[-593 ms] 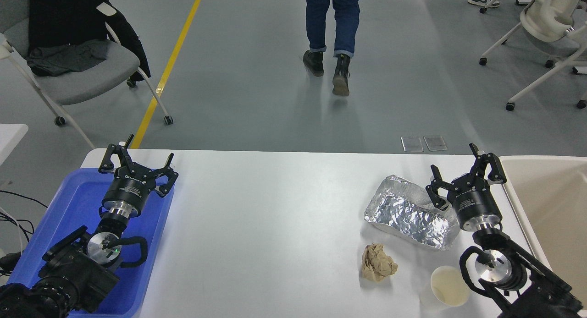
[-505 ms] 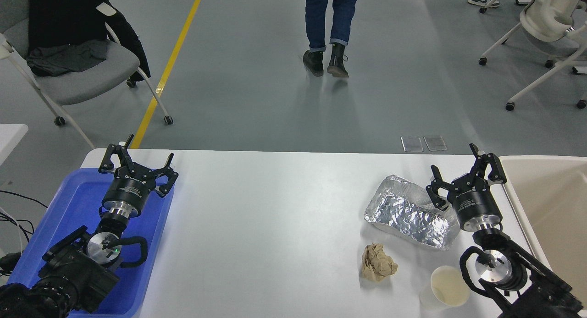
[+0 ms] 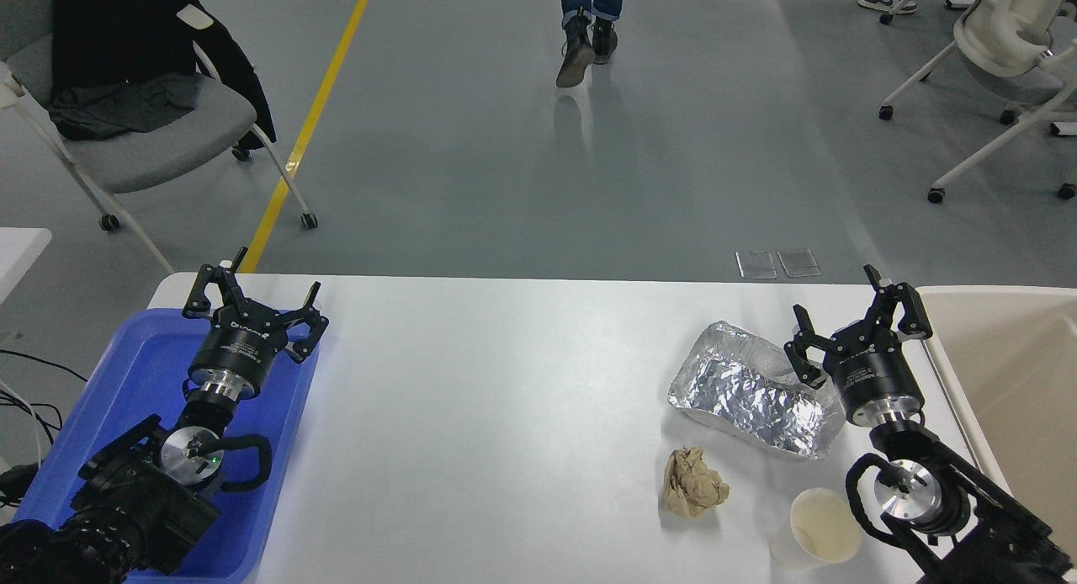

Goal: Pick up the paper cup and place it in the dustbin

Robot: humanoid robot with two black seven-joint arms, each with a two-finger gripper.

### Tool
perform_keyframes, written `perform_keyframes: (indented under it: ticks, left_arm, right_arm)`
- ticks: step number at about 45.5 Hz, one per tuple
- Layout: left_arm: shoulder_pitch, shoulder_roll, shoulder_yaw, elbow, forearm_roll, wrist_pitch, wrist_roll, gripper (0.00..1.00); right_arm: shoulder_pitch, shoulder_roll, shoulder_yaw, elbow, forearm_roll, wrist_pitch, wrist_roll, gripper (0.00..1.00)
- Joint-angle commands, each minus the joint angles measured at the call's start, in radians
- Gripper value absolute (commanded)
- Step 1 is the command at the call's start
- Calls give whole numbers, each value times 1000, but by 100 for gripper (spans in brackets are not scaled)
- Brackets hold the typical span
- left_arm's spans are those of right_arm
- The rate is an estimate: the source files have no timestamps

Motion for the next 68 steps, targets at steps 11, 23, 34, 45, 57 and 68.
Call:
perform_keyframes:
  ticks: [11,23,34,45,57,68]
  left_arm:
    - [0,0,0,0,0,0,0,100]
    - [0,0,0,0,-1,0,0,100]
    - [0,0,0,0,-1,0,0,100]
    - [0,0,0,0,-1,0,0,100]
    - [0,0,0,0,0,0,2,100]
    - [-2,0,0,0,2,0,2,100]
  right_arm:
    - [10,-30,8,-12,2,0,-1,100]
    - [7,-45,0,-6,3,0,-1,100]
    - [77,-289,-326,-2,127,15,4,100]
    - [422,-508,-1056,-5,138,15,4,100]
    - [925,-541,-1886,52,124,29,1,100]
    - [1436,-324,-2503,290,123,112,-2,100]
